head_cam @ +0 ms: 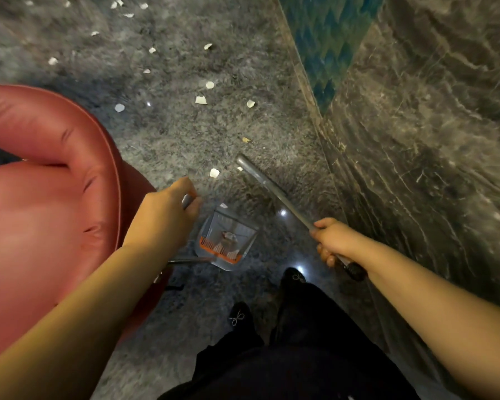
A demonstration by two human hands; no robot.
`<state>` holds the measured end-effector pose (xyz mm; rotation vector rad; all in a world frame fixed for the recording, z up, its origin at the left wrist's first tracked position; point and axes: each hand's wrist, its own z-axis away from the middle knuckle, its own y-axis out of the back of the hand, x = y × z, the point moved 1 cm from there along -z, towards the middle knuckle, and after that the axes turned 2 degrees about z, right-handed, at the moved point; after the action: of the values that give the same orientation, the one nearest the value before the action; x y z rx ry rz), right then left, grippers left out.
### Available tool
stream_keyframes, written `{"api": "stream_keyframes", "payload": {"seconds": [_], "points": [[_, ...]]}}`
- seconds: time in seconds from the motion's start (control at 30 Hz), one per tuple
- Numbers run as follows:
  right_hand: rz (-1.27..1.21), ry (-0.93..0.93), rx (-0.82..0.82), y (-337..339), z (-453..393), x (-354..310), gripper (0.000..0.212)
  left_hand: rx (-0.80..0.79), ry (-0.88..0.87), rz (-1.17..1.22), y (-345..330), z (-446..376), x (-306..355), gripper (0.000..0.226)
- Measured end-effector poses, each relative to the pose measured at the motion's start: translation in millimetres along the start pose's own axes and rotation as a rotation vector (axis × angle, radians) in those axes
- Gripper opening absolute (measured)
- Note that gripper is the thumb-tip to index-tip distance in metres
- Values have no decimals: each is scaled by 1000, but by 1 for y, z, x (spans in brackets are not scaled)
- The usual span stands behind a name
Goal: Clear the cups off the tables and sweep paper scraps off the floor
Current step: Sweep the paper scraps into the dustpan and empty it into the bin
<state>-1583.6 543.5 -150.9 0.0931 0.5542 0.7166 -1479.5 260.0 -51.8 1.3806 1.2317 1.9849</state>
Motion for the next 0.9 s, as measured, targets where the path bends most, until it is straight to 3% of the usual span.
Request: {"api": "stream_keyframes", "payload": {"seconds": [0.1, 0.3, 0.63, 0.77, 0.9], "points": [[62, 26, -27, -2, -21, -31, 19, 48, 44, -10, 5, -2, -11, 11], [146, 46, -119, 9, -78, -106, 36, 66, 197, -5, 5, -25, -17, 12], [438, -31, -241, 20, -170, -207, 5, 136, 357, -46, -6, -78, -9, 14], [568, -109, -249, 6, -190, -229, 32, 101, 384, -98, -11, -86, -4, 16], [654, -61, -257, -5, -195, -225, 23, 81, 388, -128, -14, -88, -2, 17]]}}
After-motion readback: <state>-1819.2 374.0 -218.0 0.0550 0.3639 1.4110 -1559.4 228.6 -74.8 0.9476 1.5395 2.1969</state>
